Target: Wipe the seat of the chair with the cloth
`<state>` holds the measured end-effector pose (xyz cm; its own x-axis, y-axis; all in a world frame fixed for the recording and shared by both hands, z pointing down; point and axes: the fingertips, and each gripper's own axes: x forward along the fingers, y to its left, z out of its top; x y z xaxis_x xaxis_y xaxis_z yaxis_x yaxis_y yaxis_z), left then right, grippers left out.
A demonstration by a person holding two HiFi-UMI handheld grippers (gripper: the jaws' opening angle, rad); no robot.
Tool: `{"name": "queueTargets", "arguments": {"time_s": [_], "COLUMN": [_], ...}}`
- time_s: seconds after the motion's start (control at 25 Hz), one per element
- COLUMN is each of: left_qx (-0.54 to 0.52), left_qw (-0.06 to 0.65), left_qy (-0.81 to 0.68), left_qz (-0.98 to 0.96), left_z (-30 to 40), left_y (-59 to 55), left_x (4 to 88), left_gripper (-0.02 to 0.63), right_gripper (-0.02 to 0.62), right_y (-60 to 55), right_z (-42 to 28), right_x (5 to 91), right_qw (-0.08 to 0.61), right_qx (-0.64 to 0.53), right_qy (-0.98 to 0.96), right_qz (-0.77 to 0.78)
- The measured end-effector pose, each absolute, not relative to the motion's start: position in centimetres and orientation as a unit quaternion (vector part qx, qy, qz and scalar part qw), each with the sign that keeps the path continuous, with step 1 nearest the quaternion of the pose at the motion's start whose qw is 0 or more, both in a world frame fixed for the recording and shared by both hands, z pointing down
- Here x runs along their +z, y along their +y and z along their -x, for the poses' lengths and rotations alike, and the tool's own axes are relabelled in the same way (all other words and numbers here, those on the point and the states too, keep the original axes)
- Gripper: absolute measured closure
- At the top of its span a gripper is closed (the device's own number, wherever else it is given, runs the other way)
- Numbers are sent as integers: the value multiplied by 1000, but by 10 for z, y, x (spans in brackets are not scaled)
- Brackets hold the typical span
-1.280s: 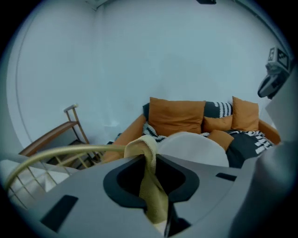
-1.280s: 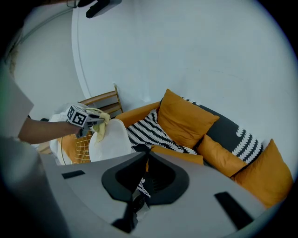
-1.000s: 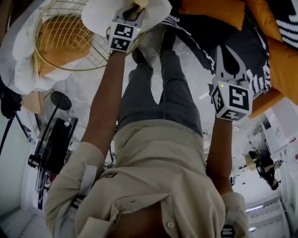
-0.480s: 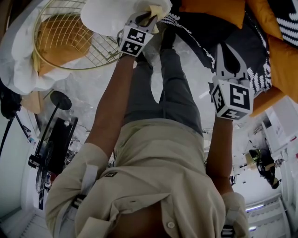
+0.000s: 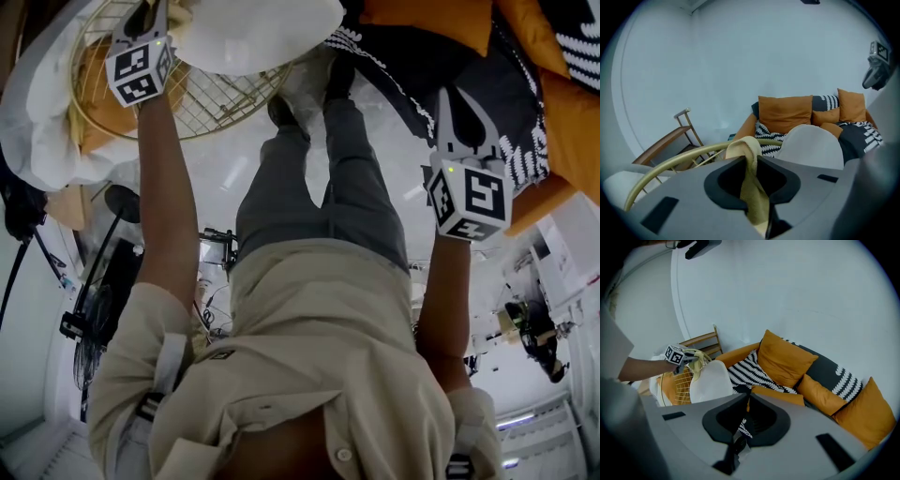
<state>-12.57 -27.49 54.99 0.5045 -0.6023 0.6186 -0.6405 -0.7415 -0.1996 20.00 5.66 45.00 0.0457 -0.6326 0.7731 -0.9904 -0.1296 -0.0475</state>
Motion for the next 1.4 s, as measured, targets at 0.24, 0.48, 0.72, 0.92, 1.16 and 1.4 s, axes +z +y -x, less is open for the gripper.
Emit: {"name": "queueTargets", "arguments": {"time_s": [0.24, 0.48, 0.72, 0.92, 1.16, 1.4], "left_qx": [368, 375, 404, 405, 392, 362], "left_qw": [61, 129, 148, 162, 107, 32], "left_qy": [-314, -177, -44, -86, -173, -312], "left_qz": [-873, -901, -902, -896, -897, -878], "left_z": [93, -9, -50, -29, 20, 112], "left_y": [-231, -101, 8, -20, -122, -262], "left_x": [589, 650, 678, 681, 652, 571], "left_gripper": [528, 528, 528, 528, 528, 529], "right_gripper": [568, 568, 568, 568, 568, 568], "right_y": [57, 60, 58, 60, 55, 58], "right_z": [-202, -199, -200, -202, -199, -204], "right_x": [451, 457, 455, 457, 453, 454], "right_qw": [268, 273, 269, 270, 266, 264], "right_qx": [335, 340, 339, 342, 337, 339], "right_qy": [-602, -600, -599, -595, -601, -596], "right_qz": [-673, -671, -674, -675, -674, -678]}}
